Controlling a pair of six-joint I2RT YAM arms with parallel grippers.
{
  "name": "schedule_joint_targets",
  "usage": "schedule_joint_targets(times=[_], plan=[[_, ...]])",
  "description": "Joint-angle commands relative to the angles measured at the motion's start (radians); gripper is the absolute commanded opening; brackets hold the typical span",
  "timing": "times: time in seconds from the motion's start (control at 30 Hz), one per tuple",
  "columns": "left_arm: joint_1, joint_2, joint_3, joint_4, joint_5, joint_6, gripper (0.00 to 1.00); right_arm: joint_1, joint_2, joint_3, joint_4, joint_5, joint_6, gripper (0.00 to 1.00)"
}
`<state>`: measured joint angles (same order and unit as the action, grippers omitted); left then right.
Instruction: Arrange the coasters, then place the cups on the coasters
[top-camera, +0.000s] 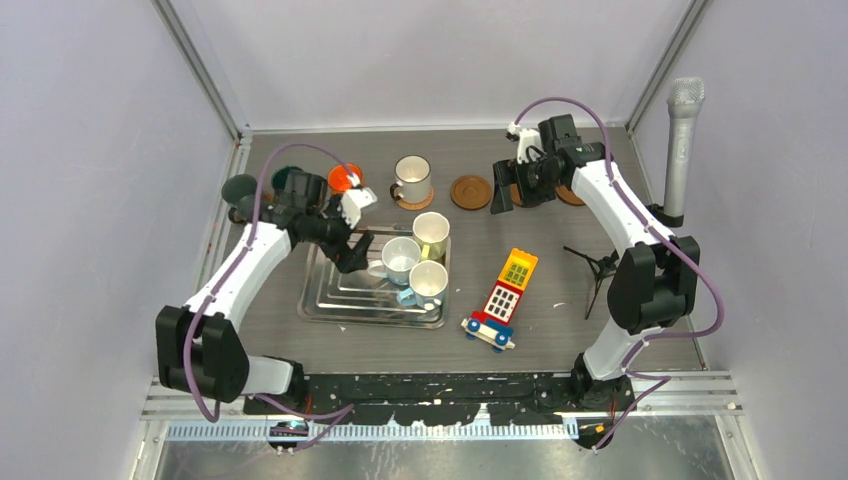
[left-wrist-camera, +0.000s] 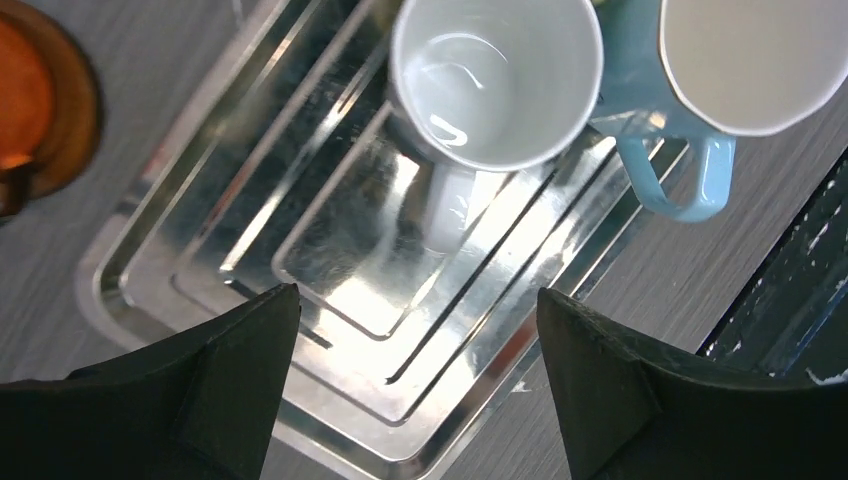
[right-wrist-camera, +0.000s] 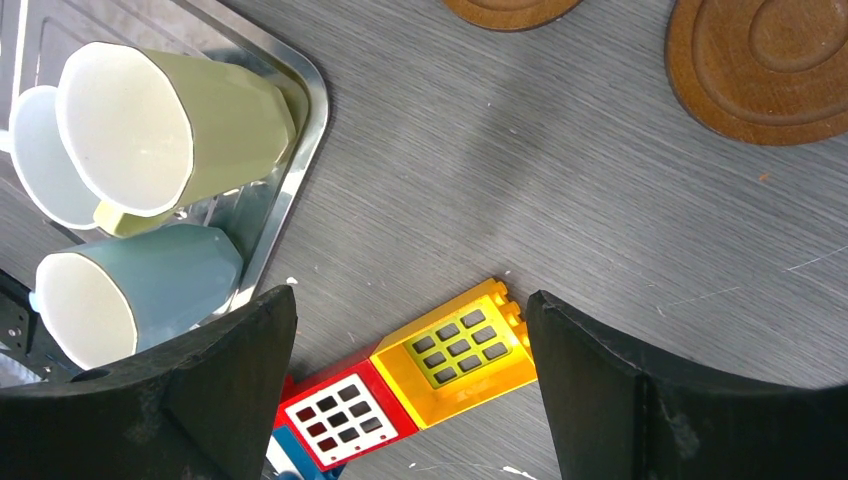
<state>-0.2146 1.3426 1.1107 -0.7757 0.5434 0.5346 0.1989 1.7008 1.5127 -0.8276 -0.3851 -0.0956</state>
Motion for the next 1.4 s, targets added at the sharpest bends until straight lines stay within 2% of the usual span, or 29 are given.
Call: schedule_joint_targets(times=[0.0,0.27,0.7,0.87,1.03,1.37], plan=[[-0.067,-0.013,-0.092,0.113,-0.043,0.007,0.88,-0.003,-0.059,0.002,0.015,-0.014,0.011,0.89],[-0.162,0.037,-0.200,0.308,-0.169,0.032,0.72,-0.004,-0.076,-0.013,0.014,-0.001,0.011,0.89],[-0.212,0.101,-0.275,0.481,-0.135,0.032,0.49,-0.003,-0.096,-0.035,0.017,0.011,0.011,0.89],[-0.212,0.107,-0.287,0.505,-0.147,0.027,0.29,-0.004,-0.104,-0.048,0.015,0.008,0.008,0.89],[-0.212,0.058,-0.310,0.492,-0.141,0.012,0.02,-0.002,-0.113,-0.058,0.016,0.013,0.006,0.89],[-0.211,-0.139,-0.304,0.393,-0.125,-0.020,0.00,-0.003,-0.112,-0.057,0.017,0.005,0.007,0.89]])
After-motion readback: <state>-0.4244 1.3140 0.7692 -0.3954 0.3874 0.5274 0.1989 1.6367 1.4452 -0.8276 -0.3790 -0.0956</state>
